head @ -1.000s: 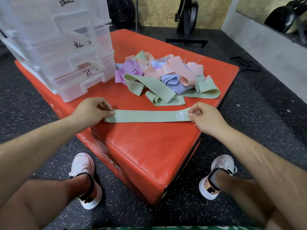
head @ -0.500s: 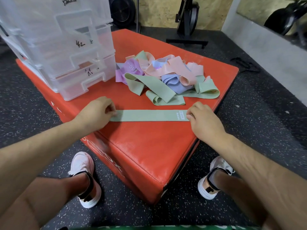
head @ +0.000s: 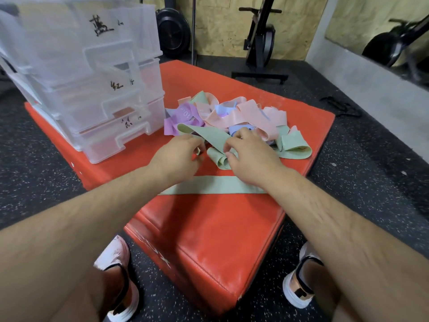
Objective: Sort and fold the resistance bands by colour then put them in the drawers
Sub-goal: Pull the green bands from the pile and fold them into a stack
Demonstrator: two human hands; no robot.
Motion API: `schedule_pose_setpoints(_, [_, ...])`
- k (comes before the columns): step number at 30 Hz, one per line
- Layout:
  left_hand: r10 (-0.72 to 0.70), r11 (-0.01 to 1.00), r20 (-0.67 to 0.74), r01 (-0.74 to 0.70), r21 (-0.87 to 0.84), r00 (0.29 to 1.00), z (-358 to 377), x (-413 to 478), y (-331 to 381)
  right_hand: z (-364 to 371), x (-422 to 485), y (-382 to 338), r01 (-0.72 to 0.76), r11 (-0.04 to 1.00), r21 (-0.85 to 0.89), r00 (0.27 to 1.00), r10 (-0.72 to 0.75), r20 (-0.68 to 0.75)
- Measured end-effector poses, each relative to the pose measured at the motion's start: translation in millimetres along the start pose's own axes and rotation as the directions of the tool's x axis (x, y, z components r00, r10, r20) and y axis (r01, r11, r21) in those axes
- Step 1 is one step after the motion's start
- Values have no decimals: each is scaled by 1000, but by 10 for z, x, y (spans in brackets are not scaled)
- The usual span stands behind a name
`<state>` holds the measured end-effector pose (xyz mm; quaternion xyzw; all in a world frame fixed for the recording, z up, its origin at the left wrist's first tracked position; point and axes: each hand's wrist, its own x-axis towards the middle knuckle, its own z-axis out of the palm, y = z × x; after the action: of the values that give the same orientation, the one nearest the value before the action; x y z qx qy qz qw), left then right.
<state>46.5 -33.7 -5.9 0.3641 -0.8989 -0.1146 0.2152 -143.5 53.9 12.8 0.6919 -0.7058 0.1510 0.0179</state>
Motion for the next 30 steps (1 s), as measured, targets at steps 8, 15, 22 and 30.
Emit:
schedule_pose_setpoints(8, [-16, 999, 94, 14, 29, 995, 251, 338, 265, 112, 328, 298, -207, 978, -10, 934, 200, 295])
schedule_pose_setpoints(15, [-50, 983, 116, 69, -168, 992, 202, 336, 346, -61, 454, 137, -381, 772, 508, 924, 318, 211])
schedule_pose_setpoints(22, [-139, 945, -41, 120, -306, 989, -140, 271, 294, -283, 380, -68, -424, 501, 754, 904, 274, 327])
schedule_pose_setpoints(30, [-285, 822, 21, 256, -509, 958, -586, 90, 328, -209, 246, -242, -153, 694, 703, 987, 148, 69])
